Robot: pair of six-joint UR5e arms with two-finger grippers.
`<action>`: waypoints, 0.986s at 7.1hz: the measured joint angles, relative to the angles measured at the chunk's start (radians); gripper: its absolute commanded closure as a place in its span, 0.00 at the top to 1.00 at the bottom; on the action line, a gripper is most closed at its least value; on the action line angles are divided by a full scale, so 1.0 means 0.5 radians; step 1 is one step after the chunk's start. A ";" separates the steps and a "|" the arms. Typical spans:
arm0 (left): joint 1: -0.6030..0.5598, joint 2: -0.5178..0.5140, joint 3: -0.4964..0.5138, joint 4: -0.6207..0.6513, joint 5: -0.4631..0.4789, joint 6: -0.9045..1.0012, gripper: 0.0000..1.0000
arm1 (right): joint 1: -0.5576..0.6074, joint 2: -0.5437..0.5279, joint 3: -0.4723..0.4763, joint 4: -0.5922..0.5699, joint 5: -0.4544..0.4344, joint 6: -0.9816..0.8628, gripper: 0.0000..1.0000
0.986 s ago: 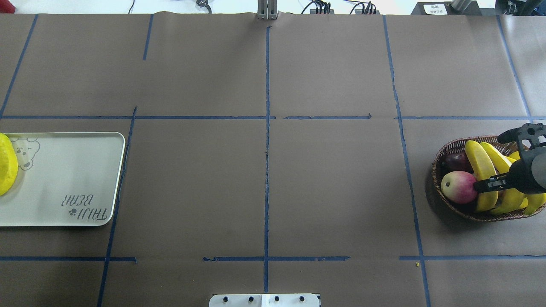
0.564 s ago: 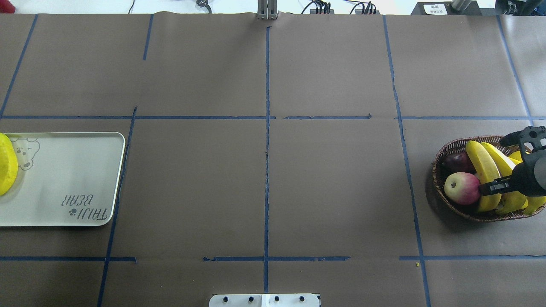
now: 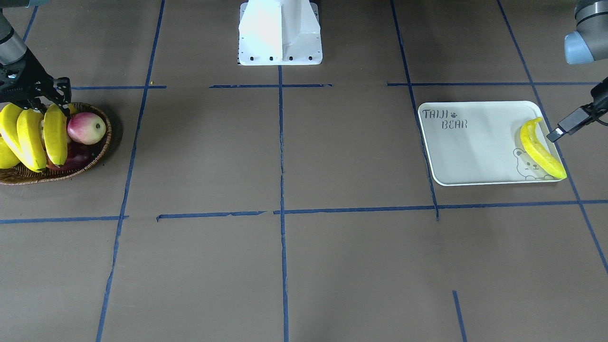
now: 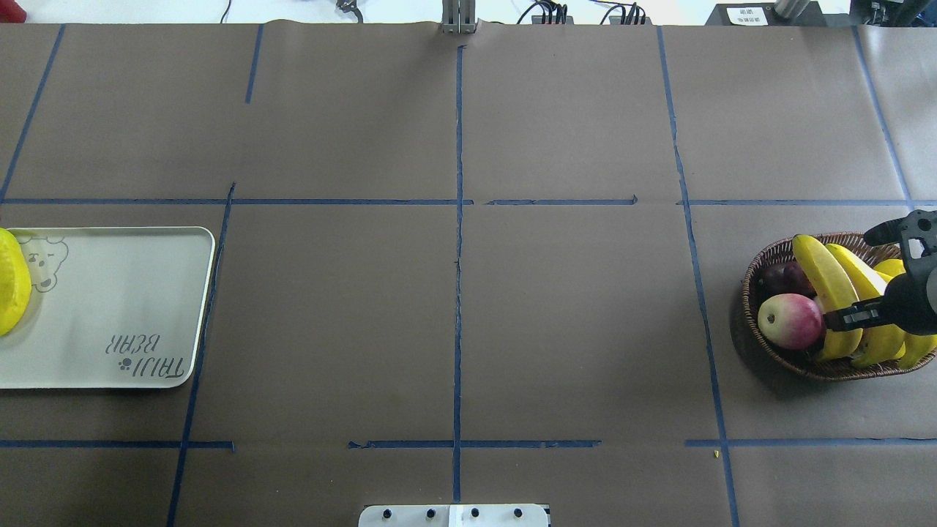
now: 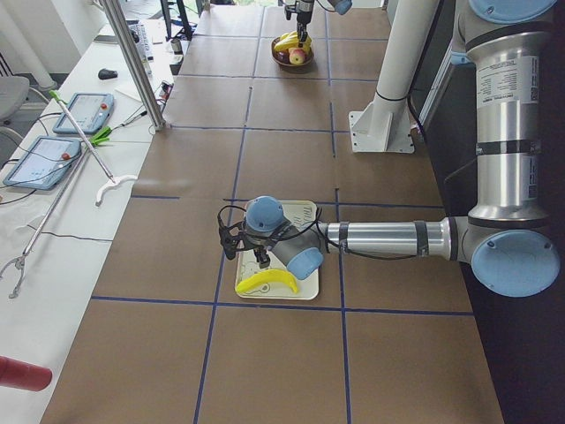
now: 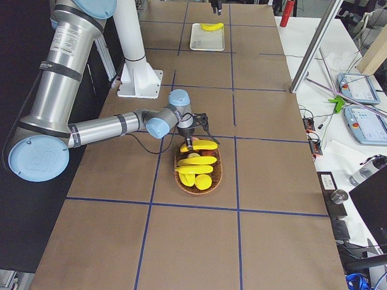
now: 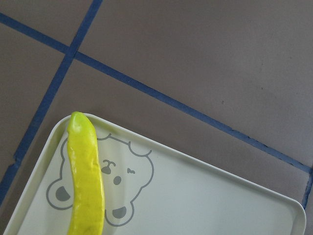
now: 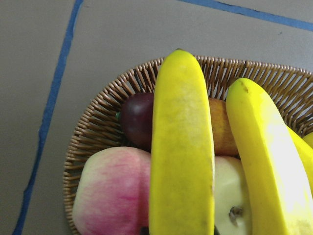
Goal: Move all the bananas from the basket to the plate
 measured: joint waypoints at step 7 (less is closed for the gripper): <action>0.273 -0.178 -0.133 -0.160 -0.008 -0.042 1.00 | 0.204 0.505 0.086 0.153 0.517 0.454 0.03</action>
